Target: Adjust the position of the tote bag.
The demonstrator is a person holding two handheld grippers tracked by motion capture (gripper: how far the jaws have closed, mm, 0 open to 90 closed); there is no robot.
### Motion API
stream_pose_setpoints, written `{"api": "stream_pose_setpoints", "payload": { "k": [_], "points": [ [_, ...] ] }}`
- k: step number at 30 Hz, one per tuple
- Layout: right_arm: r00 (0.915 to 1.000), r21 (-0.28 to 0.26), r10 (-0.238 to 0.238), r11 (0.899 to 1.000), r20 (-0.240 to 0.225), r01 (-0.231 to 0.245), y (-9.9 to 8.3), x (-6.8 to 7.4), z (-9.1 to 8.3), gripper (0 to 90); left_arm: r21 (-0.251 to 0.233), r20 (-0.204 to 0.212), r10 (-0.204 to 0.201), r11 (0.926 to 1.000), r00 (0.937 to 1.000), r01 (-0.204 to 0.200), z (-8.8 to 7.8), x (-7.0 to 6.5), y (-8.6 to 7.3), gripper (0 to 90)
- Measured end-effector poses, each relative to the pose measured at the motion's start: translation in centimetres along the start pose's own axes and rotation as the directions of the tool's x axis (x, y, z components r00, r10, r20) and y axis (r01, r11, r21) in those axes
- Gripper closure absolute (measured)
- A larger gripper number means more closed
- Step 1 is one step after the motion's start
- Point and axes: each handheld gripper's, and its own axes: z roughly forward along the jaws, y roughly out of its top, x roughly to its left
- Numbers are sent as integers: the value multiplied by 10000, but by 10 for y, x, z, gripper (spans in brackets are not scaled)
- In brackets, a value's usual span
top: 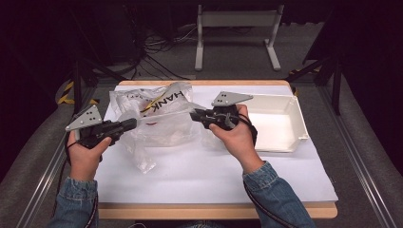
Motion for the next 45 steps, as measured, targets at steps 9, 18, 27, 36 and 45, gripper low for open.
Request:
{"api": "stream_pose_setpoints", "payload": {
  "k": [9,18,27,36,45],
  "points": [
    [9995,19,-285,9996,134,285,-8,5,-11,469,-23,14,100,9999,9999,-100,2,0,1,881],
    [9992,-418,-373,9984,165,380,-17,8,-42,331,33,132,167,9999,9998,-167,8,-2,3,880],
    [9984,-825,-556,9951,-77,548,-27,27,-67,395,72,242,235,9997,9994,-236,12,-1,2,879],
    [9950,-451,-805,9959,-599,779,-36,40,-42,401,60,302,215,9997,9993,-217,15,-2,3,867],
    [9968,-663,-773,9949,-195,759,-52,39,-6,360,101,362,163,9998,9992,-167,15,-1,1,864]
  ]
}}
